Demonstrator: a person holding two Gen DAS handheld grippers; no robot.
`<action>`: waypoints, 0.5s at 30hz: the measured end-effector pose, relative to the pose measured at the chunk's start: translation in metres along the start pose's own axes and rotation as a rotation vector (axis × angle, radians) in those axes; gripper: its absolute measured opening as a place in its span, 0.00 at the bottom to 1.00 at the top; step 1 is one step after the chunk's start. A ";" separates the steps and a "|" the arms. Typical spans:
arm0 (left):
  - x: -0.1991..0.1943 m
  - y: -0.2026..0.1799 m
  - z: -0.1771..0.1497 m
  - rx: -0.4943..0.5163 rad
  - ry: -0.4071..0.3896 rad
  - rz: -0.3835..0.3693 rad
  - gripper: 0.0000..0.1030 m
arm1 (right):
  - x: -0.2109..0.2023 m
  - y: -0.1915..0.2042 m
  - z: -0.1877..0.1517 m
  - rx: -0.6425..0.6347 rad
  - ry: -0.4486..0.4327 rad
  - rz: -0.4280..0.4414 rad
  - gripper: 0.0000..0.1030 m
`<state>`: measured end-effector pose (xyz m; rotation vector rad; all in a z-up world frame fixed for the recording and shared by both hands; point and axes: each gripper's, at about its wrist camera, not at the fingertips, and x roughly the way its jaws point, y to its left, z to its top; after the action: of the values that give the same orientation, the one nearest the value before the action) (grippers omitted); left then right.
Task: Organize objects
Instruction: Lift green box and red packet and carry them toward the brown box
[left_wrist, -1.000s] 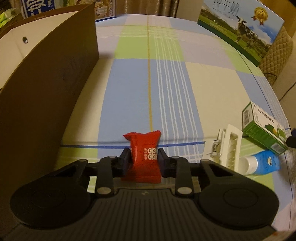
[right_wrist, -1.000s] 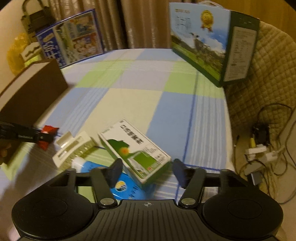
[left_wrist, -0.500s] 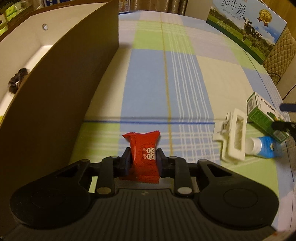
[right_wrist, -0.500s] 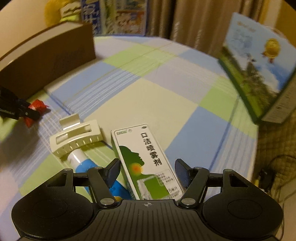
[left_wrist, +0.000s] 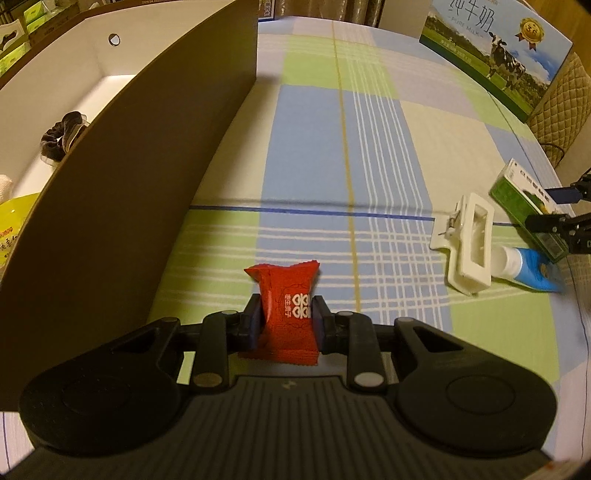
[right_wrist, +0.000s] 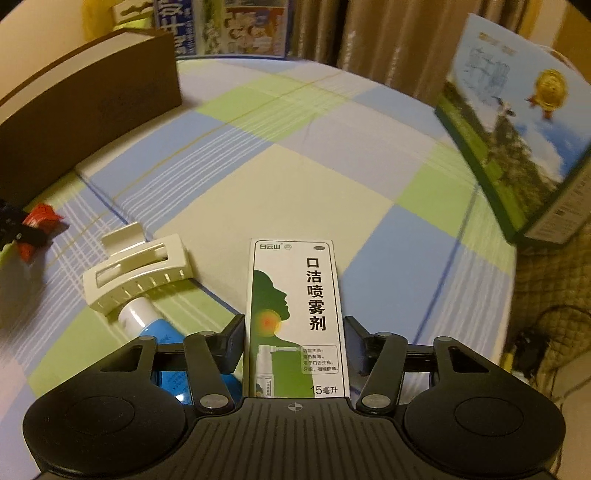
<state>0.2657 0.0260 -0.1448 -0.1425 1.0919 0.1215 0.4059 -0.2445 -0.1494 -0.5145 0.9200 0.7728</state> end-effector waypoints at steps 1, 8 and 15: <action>-0.002 0.000 -0.001 0.002 -0.002 -0.002 0.22 | -0.003 0.000 -0.002 0.015 0.002 -0.007 0.51; -0.012 -0.005 -0.005 0.019 -0.011 -0.017 0.22 | -0.039 0.006 -0.018 0.136 -0.049 -0.016 0.51; -0.030 -0.009 -0.011 0.033 -0.032 -0.049 0.22 | -0.080 0.032 -0.031 0.221 -0.095 -0.008 0.51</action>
<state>0.2444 0.0147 -0.1225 -0.1373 1.0569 0.0617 0.3357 -0.2753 -0.0997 -0.2851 0.9013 0.6734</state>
